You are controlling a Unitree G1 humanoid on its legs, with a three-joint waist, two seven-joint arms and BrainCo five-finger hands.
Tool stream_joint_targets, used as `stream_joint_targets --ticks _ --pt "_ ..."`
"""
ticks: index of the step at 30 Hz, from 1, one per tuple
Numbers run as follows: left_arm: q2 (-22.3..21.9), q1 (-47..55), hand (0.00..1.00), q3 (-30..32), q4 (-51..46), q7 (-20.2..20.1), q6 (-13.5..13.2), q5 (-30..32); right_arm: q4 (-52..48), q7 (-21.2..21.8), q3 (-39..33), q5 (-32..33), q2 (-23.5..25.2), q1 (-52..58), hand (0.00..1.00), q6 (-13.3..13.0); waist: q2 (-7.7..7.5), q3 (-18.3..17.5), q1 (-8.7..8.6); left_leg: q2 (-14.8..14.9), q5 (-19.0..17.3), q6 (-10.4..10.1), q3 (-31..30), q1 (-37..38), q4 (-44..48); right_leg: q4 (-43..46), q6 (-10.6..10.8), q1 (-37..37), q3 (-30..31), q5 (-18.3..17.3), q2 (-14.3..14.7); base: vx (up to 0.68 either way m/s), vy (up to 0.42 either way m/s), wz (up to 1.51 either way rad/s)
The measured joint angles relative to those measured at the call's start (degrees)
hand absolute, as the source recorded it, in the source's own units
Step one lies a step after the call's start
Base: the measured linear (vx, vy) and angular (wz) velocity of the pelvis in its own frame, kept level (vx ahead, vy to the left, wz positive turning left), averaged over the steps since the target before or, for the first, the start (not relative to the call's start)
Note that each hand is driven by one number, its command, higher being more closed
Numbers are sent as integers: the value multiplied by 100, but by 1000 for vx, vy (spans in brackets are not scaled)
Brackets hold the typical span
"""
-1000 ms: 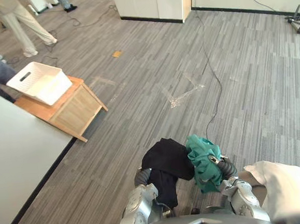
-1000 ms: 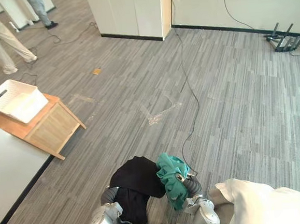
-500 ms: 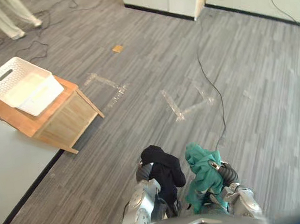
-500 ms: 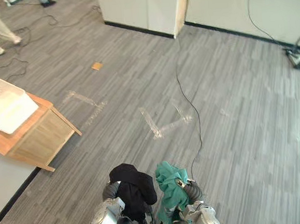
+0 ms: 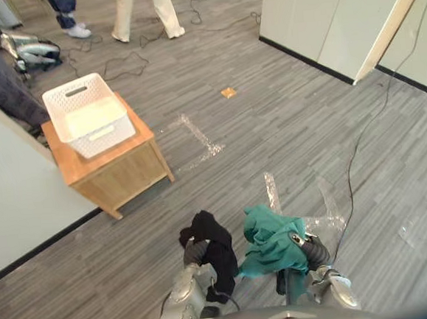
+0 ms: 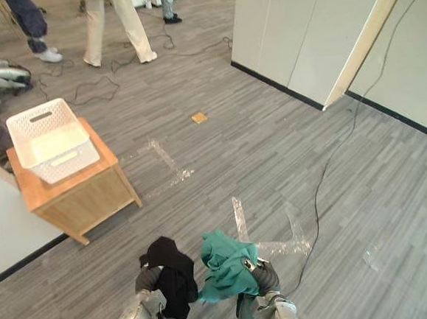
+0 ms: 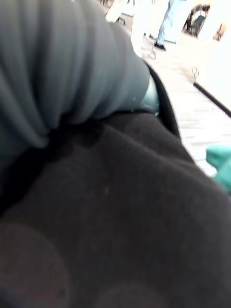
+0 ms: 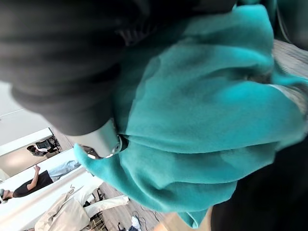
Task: Tidy the bed and pick cloth on bed and put in laundry
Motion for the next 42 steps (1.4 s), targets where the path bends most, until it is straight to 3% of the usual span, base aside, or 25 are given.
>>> stream_joint_targets --ticks 1,2,4,5,6,8,10,12,13,14,16,19,22,23,24,25,26,27,28,30,33,36,39,41,42 --pt "-31 21 100 -25 32 -8 0 -1 13 -22 -26 19 -34 -64 100 30 50 5 22 44 139 -69 88 -14 157 260 -252 -75 -84 -171 2 451 -378 24" --pt "-78 -86 100 -24 90 -14 1 -3 23 -44 -87 17 -23 -162 100 91 -21 32 -3 50 385 -14 276 -346 965 587 -392 -132 -106 -413 -63 420 -390 17" --pt "-127 -19 100 -20 105 -15 -27 -4 23 -5 -94 16 -36 -224 100 119 23 32 1 250 1134 -80 390 -993 2535 623 -519 134 -188 -725 46 356 -364 1" --pt "-145 42 100 -13 137 -48 -90 -2 26 61 -75 12 -51 -239 100 144 70 57 17 467 2141 -128 321 -1521 3595 323 -604 493 -205 -833 273 431 -351 -21" --pt "-158 81 100 0 163 -102 -118 -1 25 100 -49 6 -85 -259 100 143 151 79 82 522 2546 -219 161 -1910 4451 -146 -604 933 -213 -831 468 362 -253 -30" --pt "-151 120 100 13 157 -135 -207 8 29 238 -49 1 -91 -261 100 132 27 171 125 244 2214 -254 236 -2583 5582 -833 -580 1665 -190 -814 532 357 -217 -25" --pt "-165 197 100 10 112 -199 -332 7 30 365 -96 -19 -92 -198 100 114 -49 224 175 95 1907 -328 584 -2911 5460 -1162 -482 2085 -233 -749 551 305 -204 -33" --pt "-181 214 100 15 53 -199 -349 3 27 468 -133 -38 -97 -171 100 104 -62 231 261 90 1649 -268 1110 -3001 4476 -1342 -541 2343 -252 -732 609 315 -125 -38" --pt "-189 192 100 24 -42 -199 -349 1 16 501 -135 -87 -98 -166 100 104 -96 253 237 -11 1540 -211 1531 -2936 3356 -1435 -699 2484 -274 -745 619 360 -73 1" --pt "-226 141 100 23 -83 -199 -349 -1 6 503 -135 -87 -114 -130 100 104 -114 253 212 -131 1555 -198 1775 -2904 2460 -1493 -712 2599 -338 -752 614 466 -61 22" --pt "-336 4 100 10 -142 -198 -348 -2 -41 505 -122 -88 -163 1 100 105 -160 282 174 -333 1813 -127 2266 -2733 821 -1642 -709 2758 -573 -798 596 392 -15 42" --pt "-396 -110 100 -82 -166 -199 -327 4 -229 491 -81 -73 -168 257 100 80 -235 328 36 -385 2311 -45 3082 -2558 -315 -1820 -509 3143 -967 -1007 549 357 28 74" --pt "-498 -87 100 -208 -259 -194 -322 7 -222 475 -10 -6 -303 331 100 -51 -241 281 -45 -256 2544 259 3846 -2570 -542 -1832 -273 3464 -1285 -1410 531 372 97 52" --pt "-505 -83 100 -291 -284 -199 -321 8 -194 471 8 -5 -346 298 100 -68 -247 202 -22 -287 2716 555 3872 -2623 -520 -1729 -301 3468 -1355 -1670 447 443 167 29" --pt "-515 -57 100 -318 -252 -196 -298 9 -9 449 17 -5 -347 182 100 -63 -413 48 -3 -529 2640 1044 3938 -2623 -483 -1338 -62 3378 -1427 -1994 131 305 125 23" --pt "-529 -46 100 -336 -244 -192 -295 10 31 436 11 -5 -358 166 100 -62 -474 -32 15 -649 2513 1122 3958 -2565 -514 -1030 81 3295 -1434 -2101 -32 479 198 27" --pt "-546 -52 100 -367 -233 -198 -283 15 68 421 0 -6 -387 118 100 -62 -437 -54 55 -801 2344 1273 3884 -2419 -591 1 152 2961 -1442 -2134 -294 416 176 26" --pt "-523 -37 100 -411 -235 -217 -280 23 67 411 -5 -6 -369 55 100 -58 -418 -71 81 -887 2283 1287 3782 -2310 -633 801 242 2720 -1481 -2053 -506 604 280 62" --pt "-460 -59 100 -481 -233 -272 -269 153 68 389 -1 -8 -330 66 100 -53 -491 -98 84 -1007 2119 1290 3558 -2145 -650 2131 136 2282 -1485 -1631 -823 389 201 76" --pt "-258 -114 100 -510 -223 -337 -215 301 70 314 -1 -10 -151 18 100 -52 -546 -90 29 -1143 1974 1271 3057 -1705 -725 3448 14 1856 -1437 -1462 -1153 546 204 114" --pt "-60 -105 100 -507 -221 -335 -217 342 14 238 66 -7 28 -26 100 -70 -511 -91 -20 -1106 1845 1136 2438 -1129 -881 3729 -10 1389 -1384 -1682 -1259 502 83 113" --pt "53 -93 100 -513 -164 -335 -205 340 16 199 152 -7 103 -12 100 -74 -480 -69 -81 -1052 1684 979 1979 -760 -1031 3257 -5 854 -1254 -1794 -1249 386 -77 86" --pt "80 -114 100 -512 31 -352 -71 340 68 150 132 29 69 97 100 -84 -318 33 -205 -768 1415 730 1417 -444 -909 1579 63 591 -974 -1614 -901 369 -228 94" --pt "153 -115 100 -511 29 -374 -46 340 118 133 134 33 97 170 100 -178 -325 41 -208 -586 1218 441 1043 -339 -853 -339 157 556 -636 -750 -784 368 -310 89" --pt "170 -122 100 -506 29 -373 -46 340 127 126 135 33 104 164 100 -186 -386 43 -206 -541 1126 364 962 -331 -784 -722 217 534 -527 -518 -796 402 -386 59"
